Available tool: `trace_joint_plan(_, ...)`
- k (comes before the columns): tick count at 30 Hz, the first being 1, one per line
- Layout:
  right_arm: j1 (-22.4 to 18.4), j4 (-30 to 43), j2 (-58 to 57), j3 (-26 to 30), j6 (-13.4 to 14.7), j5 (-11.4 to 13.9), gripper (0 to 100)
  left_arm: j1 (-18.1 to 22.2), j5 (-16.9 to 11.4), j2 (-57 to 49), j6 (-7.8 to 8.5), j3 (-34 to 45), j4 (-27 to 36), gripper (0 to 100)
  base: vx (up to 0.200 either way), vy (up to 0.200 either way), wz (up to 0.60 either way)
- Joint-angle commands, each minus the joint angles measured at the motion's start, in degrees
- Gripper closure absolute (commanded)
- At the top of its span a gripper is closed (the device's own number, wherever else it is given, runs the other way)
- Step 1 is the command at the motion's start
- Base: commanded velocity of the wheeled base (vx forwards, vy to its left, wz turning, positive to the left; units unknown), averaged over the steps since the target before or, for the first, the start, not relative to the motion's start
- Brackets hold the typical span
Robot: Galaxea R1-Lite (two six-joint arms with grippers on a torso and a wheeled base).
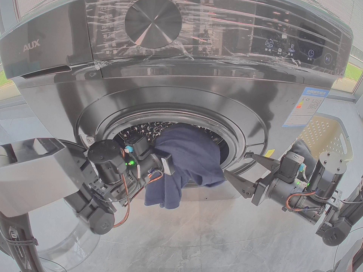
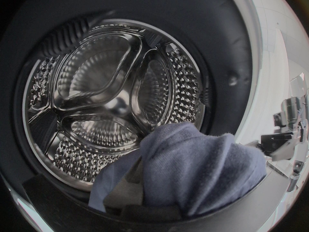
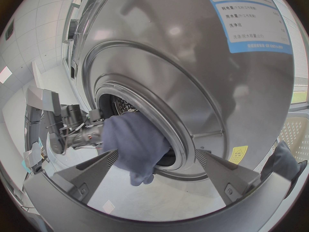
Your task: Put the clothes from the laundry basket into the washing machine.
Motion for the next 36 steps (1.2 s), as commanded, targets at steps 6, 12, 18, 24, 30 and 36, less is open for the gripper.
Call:
trace_joint_plan(6, 2.6, 0.0, 0.3, 1.5, 0.0, 0.0, 0, 0.9, 0.3, 15.5, -0.23, -17.7, 1.4, 100, 0.0, 0.0, 0.0)
trace_joint_plan(12, 2.7, 0.0, 0.4, 1.5, 0.0, 0.0, 0, 2.4, 1.7, 19.5, -0.32, -30.7, 9.4, 100, 0.0, 0.0, 0.0)
trace_joint_plan(18, 3.1, 0.0, 0.5, 1.5, 0.0, 0.0, 0, 5.1, 3.9, 23.5, -0.41, -47.2, 20.3, 100, 0.0, 0.0, 0.0)
trace_joint_plan(24, 3.1, 0.0, 1.0, 1.5, 0.0, 0.0, 0, 6.4, 7.9, 28.7, -0.49, -60.0, 26.8, 100, 0.0, 0.0, 0.0)
trace_joint_plan(30, 3.1, 0.0, 1.0, 1.5, 0.0, 0.0, 0, 6.8, 9.9, 29.8, -0.76, -64.1, 28.3, 100, 0.0, 0.0, 0.0)
trace_joint_plan(36, 3.1, -0.1, 1.1, 1.5, 0.0, 0.0, 0, 6.2, 10.5, 27.2, -2.34, -61.4, 29.1, 0, 0.0, 0.0, 0.0)
